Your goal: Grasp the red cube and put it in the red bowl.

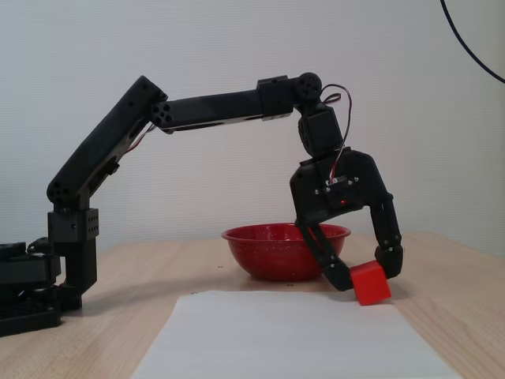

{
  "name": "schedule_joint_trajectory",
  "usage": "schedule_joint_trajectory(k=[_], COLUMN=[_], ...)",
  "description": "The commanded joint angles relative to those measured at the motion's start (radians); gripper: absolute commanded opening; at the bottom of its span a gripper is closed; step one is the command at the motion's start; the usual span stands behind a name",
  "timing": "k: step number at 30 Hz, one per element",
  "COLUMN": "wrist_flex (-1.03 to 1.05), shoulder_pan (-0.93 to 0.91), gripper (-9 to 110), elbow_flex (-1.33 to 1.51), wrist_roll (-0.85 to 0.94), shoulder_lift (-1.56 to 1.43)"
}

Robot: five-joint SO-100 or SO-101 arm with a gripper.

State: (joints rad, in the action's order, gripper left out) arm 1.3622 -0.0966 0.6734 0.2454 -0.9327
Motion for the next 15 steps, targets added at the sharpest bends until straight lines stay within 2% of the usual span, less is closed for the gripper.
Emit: schedule_joint_trajectory(k=[1,15], wrist_flex=[0.008,0.127], shoulder_pan=[0.015,-0.037], gripper=[0,0], elbow_flex=[-0.109,-0.253], wrist_roll=[0.005,0.017], shoulder_lift=[-0.101,-0.164])
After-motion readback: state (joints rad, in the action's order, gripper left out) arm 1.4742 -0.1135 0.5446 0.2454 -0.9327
